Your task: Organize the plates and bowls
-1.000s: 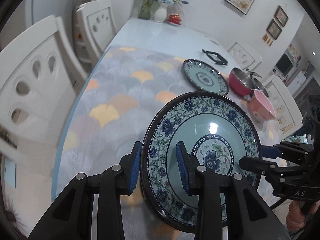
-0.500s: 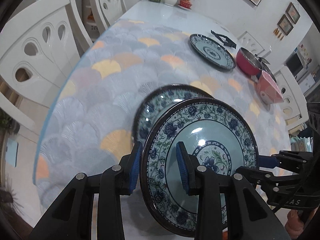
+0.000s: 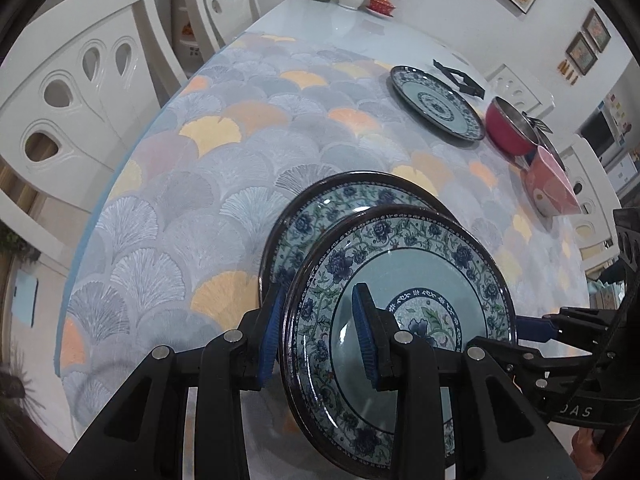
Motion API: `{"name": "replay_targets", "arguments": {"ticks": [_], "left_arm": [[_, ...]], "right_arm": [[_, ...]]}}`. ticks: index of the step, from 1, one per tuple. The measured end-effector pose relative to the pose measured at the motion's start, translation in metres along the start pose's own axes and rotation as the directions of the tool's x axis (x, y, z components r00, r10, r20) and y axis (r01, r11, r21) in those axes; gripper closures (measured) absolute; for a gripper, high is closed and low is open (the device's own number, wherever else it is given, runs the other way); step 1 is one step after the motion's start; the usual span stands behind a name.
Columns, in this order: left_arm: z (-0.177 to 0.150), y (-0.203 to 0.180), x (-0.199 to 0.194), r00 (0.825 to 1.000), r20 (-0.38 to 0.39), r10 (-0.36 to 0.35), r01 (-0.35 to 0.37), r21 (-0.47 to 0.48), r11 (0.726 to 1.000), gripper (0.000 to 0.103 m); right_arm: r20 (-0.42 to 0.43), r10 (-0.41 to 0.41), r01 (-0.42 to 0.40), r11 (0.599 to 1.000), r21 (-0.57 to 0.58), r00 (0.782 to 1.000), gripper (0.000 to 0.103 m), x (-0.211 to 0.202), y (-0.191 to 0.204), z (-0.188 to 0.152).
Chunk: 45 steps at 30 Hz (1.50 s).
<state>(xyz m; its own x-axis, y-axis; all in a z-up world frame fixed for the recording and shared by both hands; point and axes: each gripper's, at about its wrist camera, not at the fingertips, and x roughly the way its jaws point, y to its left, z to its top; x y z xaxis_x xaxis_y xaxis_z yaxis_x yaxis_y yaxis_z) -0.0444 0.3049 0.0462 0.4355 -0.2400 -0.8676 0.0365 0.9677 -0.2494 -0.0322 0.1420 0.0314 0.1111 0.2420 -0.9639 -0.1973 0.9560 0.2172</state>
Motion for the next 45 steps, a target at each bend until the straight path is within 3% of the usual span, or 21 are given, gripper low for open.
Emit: {"name": "replay_targets", "arguments": {"ticks": [17,23,28,33,39,41,45], "left_arm": [[0.029,0.004,0.011,1.000,0.004,-0.015,0.015,-0.026,1.000,0.072],[0.041,0.008,0.000,0.999,0.041,0.022,-0.021,-0.034,0.999,0.070],[0.057,0.022,-0.015,0.997,0.076,0.031,-0.026,-0.067,0.997,0.070],[0.085,0.017,-0.025,0.993,0.114,-0.021,0.029,-0.062,0.998,0.070],[0.131,-0.018,-0.040,0.979,0.183,-0.086,0.078,0.048,0.996,0.070],[0.152,-0.030,-0.047,0.973,0.208,-0.095,0.077,0.095,0.993,0.063],[0.191,-0.054,-0.068,0.948,0.281,-0.148,0.098,0.182,0.978,0.059]], "right_arm": [[-0.002,0.015,-0.015,0.999,0.053,1.000,0.057,0.002,-0.019,0.021],[-0.020,0.026,-0.025,0.999,0.024,0.999,0.055,0.006,-0.013,0.031],[0.020,0.001,0.000,1.000,-0.019,1.000,0.053,-0.009,-0.013,0.035],[0.105,0.017,-0.019,1.000,0.019,0.994,0.053,-0.042,-0.027,0.053],[0.259,0.011,-0.031,0.997,0.075,0.966,0.052,-0.101,-0.048,0.085],[0.322,-0.001,-0.032,0.995,0.097,0.947,0.050,-0.121,-0.052,0.099],[0.436,-0.021,-0.052,0.987,0.154,0.900,0.046,-0.158,-0.066,0.114]]}}
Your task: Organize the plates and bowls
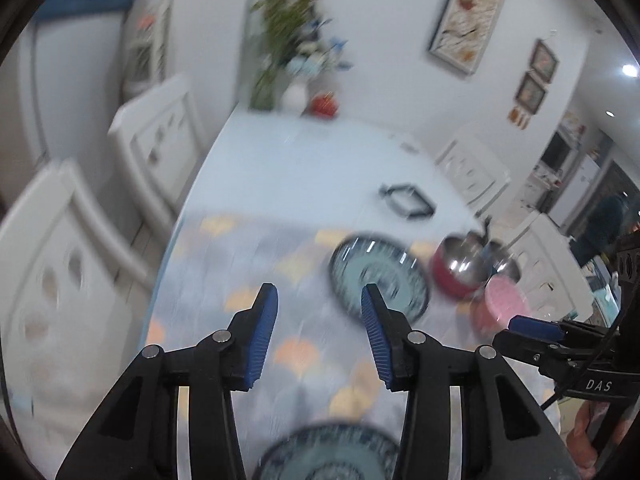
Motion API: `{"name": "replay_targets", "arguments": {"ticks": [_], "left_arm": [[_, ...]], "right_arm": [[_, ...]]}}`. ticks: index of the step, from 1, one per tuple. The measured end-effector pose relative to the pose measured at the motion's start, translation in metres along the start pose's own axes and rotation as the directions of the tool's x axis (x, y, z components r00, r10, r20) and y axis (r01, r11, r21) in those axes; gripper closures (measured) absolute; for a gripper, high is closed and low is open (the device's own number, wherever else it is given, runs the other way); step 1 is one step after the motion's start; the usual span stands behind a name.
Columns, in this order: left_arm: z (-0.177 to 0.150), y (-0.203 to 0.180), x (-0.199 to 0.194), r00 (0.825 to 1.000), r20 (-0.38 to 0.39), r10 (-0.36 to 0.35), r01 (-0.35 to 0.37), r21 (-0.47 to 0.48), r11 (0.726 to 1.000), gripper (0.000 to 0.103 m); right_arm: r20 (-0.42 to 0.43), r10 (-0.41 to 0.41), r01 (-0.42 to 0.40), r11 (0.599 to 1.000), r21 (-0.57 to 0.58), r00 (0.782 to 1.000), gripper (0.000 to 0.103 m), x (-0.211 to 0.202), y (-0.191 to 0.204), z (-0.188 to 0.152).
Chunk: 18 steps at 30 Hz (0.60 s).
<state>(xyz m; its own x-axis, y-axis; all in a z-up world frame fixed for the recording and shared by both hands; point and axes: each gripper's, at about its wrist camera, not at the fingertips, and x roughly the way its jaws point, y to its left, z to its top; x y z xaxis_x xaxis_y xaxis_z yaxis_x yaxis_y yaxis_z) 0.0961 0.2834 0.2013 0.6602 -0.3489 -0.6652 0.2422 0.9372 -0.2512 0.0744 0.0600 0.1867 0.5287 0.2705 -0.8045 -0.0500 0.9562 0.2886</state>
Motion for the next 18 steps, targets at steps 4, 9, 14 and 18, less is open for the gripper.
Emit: {"name": "replay_targets", "arguments": {"ticks": [4,9,14,18], "left_arm": [[0.039,-0.017,0.004,0.995,0.082,-0.050,0.046,0.050,0.998,0.017],[0.056,-0.025,0.049,0.994,0.041,-0.106,0.102,0.076,0.992,0.017],[0.046,-0.016,0.128,0.985,-0.127,-0.120,0.128,0.052,0.990,0.022],[0.033,-0.006,0.181,0.963,-0.235,-0.131,0.142,0.032,0.989,0.031]], "right_arm": [[0.096,-0.012,0.001,0.993,0.114,0.995,0.026,-0.014,-0.023,0.022],[0.046,-0.049,0.034,0.954,0.299,0.998,0.019,0.017,-0.061,0.022],[-0.076,-0.120,0.139,0.928,0.344,0.990,0.022,0.069,-0.081,0.011],[-0.122,-0.157,0.190,0.921,0.339,0.980,0.026,0.098,-0.091,0.015]]}}
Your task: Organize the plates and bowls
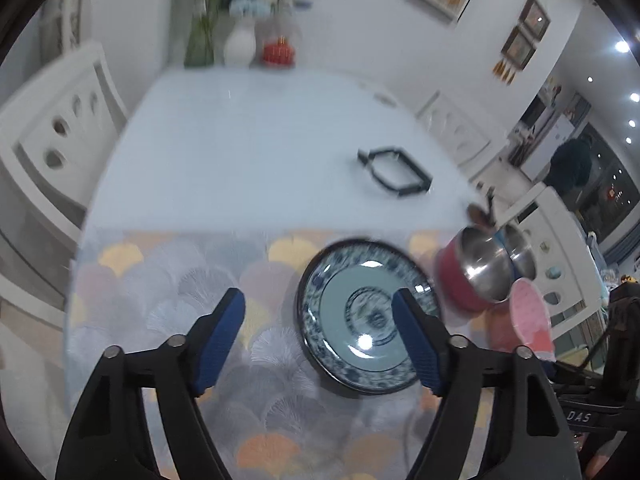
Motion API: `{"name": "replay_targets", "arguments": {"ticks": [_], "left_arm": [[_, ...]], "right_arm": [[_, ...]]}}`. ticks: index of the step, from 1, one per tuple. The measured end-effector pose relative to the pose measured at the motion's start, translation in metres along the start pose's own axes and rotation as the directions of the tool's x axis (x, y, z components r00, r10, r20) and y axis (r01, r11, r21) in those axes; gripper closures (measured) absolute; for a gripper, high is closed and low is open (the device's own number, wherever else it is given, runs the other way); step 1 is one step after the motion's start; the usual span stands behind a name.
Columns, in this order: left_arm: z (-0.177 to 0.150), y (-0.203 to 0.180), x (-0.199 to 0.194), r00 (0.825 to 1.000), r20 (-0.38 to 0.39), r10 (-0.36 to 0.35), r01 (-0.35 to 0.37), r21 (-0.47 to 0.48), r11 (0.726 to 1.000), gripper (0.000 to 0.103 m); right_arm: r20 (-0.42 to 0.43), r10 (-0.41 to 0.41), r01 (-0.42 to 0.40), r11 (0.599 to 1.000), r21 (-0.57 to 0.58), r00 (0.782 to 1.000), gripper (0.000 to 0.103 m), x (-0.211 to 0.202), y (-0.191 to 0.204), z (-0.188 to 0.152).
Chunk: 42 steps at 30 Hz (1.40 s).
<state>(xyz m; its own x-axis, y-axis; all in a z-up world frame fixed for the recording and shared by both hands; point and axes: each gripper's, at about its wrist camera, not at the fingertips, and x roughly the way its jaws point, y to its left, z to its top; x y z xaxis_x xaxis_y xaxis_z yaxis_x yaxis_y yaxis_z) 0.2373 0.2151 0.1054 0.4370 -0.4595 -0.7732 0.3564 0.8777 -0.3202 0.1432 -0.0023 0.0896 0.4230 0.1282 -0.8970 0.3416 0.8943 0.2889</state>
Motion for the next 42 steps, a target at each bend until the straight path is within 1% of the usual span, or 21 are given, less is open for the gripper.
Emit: {"name": "replay_targets", "arguments": {"ticks": [2,4,7,13,15,16,17,18,19,21,24,28,31,33,35,39,42], "left_arm": [[-0.001,0.006,0.018,0.999,-0.041,-0.029,0.028,-0.019,0.999,0.031],[-0.002,0.012,0.037,0.994,-0.086,-0.067,0.064,-0.042,0.997,0.034],[-0.002,0.017,0.056,0.987,-0.127,-0.096,0.089,-0.057,0.994,0.035],[0.004,0.020,0.083,0.980,-0.157,-0.124,0.117,-0.056,0.992,0.042],[0.005,0.019,0.089,0.978,-0.164,-0.130,0.123,-0.050,0.991,0.050],[0.006,0.019,0.092,0.978,-0.167,-0.129,0.122,-0.048,0.991,0.052],[0.007,0.018,0.095,0.977,-0.170,-0.127,0.121,-0.046,0.992,0.056],[0.007,0.017,0.099,0.977,-0.172,-0.128,0.122,-0.045,0.991,0.061],[0.007,0.018,0.101,0.976,-0.175,-0.132,0.126,-0.047,0.991,0.063],[0.009,0.018,0.107,0.975,-0.175,-0.138,0.130,-0.058,0.990,0.064],[0.011,0.020,0.109,0.975,-0.165,-0.149,0.140,-0.069,0.988,0.067],[0.013,0.021,0.112,0.973,-0.162,-0.163,0.153,-0.071,0.986,0.067],[0.013,0.018,0.112,0.973,-0.169,-0.158,0.152,-0.043,0.987,0.067],[0.012,0.015,0.112,0.970,-0.177,-0.167,0.164,-0.031,0.986,0.071],[0.010,0.014,0.110,0.974,-0.173,-0.143,0.143,-0.012,0.990,0.072],[0.003,0.015,0.099,0.975,-0.172,-0.138,0.141,0.009,0.990,0.072],[-0.008,0.015,0.085,0.979,-0.170,-0.115,0.122,0.035,0.992,0.072]], "right_arm": [[-0.002,-0.031,0.031,0.999,-0.011,1.000,0.027,0.014,0.001,0.005],[-0.007,-0.055,0.055,0.998,-0.021,0.998,0.033,0.024,0.000,0.009],[-0.024,-0.084,0.083,0.996,-0.025,0.996,0.035,0.043,-0.001,0.014],[-0.052,-0.123,0.122,0.992,-0.031,0.991,0.036,0.070,-0.009,0.018],[-0.055,-0.132,0.131,0.991,-0.036,0.990,0.036,0.074,-0.010,0.019],[-0.058,-0.135,0.133,0.990,-0.037,0.989,0.037,0.076,-0.012,0.019],[-0.061,-0.134,0.132,0.991,-0.038,0.989,0.039,0.078,-0.013,0.020],[-0.063,-0.134,0.132,0.990,-0.043,0.989,0.046,0.080,-0.014,0.020],[-0.067,-0.138,0.135,0.990,-0.050,0.988,0.049,0.081,-0.014,0.020],[-0.072,-0.138,0.134,0.989,-0.062,0.988,0.051,0.084,-0.014,0.021],[-0.075,-0.134,0.128,0.989,-0.073,0.988,0.052,0.087,-0.014,0.021],[-0.066,-0.126,0.119,0.988,-0.100,0.990,0.053,0.091,-0.009,0.022],[-0.055,-0.116,0.107,0.984,-0.144,0.992,0.056,0.094,-0.001,0.023],[-0.053,-0.112,0.101,0.978,-0.181,0.992,0.056,0.095,0.007,0.022],[-0.045,-0.118,0.106,0.972,-0.211,0.992,0.056,0.096,0.011,0.021],[-0.072,-0.077,0.059,0.972,-0.230,0.994,0.056,0.094,0.009,0.018],[-0.090,-0.040,0.015,0.965,-0.261,0.995,0.056,0.085,0.012,0.010]]}}
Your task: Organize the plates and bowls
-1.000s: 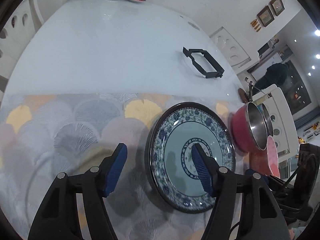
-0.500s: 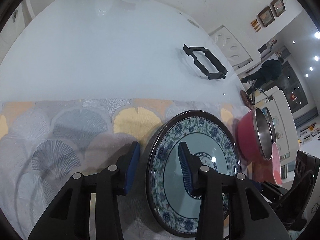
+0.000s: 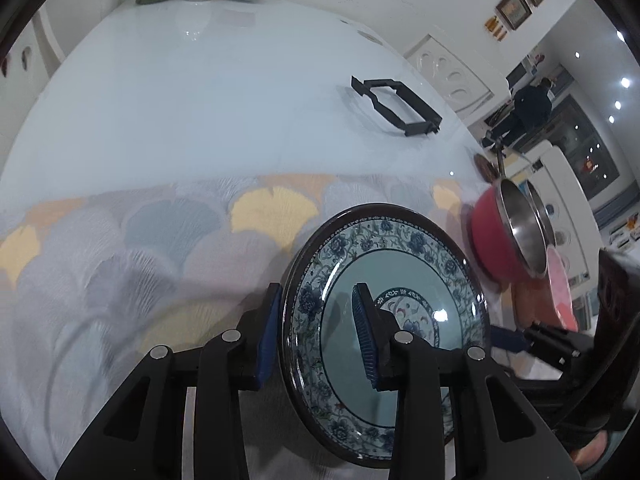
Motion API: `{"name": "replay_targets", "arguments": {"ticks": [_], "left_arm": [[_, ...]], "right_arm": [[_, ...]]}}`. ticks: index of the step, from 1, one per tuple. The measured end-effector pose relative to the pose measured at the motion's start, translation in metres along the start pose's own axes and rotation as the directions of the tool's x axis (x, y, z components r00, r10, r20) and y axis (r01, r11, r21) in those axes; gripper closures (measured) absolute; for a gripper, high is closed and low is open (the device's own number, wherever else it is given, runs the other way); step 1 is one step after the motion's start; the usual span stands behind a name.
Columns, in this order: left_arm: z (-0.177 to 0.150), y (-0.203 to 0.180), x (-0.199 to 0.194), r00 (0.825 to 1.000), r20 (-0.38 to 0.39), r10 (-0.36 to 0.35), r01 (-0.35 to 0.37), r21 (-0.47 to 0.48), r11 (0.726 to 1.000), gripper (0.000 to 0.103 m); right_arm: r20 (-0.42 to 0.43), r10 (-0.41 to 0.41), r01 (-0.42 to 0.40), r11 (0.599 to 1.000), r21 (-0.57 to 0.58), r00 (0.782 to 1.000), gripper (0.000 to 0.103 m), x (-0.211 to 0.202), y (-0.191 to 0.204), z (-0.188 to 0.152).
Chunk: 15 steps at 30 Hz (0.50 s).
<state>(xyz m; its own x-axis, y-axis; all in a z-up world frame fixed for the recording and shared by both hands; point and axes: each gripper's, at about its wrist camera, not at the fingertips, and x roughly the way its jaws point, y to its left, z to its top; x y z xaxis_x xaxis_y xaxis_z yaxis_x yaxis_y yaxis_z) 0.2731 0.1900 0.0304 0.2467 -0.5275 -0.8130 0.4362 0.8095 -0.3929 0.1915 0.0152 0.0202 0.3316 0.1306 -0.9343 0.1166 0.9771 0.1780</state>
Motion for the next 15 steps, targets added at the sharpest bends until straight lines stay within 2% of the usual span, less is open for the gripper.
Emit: {"name": "replay_targets", "arguments": {"ticks": [8,15], "left_arm": [[-0.038,-0.010,-0.046,0.997,0.049,0.052,-0.051,-0.017,0.999,0.072],[-0.062,-0.026,-0.096,0.989,0.121,0.086,-0.083,-0.029,0.996,0.072]], "right_arm": [[0.012,0.055,-0.055,0.997,-0.046,0.998,0.056,-0.031,0.022,-0.025],[0.088,0.097,-0.092,0.994,-0.065,0.991,0.056,-0.079,0.035,-0.039]]}}
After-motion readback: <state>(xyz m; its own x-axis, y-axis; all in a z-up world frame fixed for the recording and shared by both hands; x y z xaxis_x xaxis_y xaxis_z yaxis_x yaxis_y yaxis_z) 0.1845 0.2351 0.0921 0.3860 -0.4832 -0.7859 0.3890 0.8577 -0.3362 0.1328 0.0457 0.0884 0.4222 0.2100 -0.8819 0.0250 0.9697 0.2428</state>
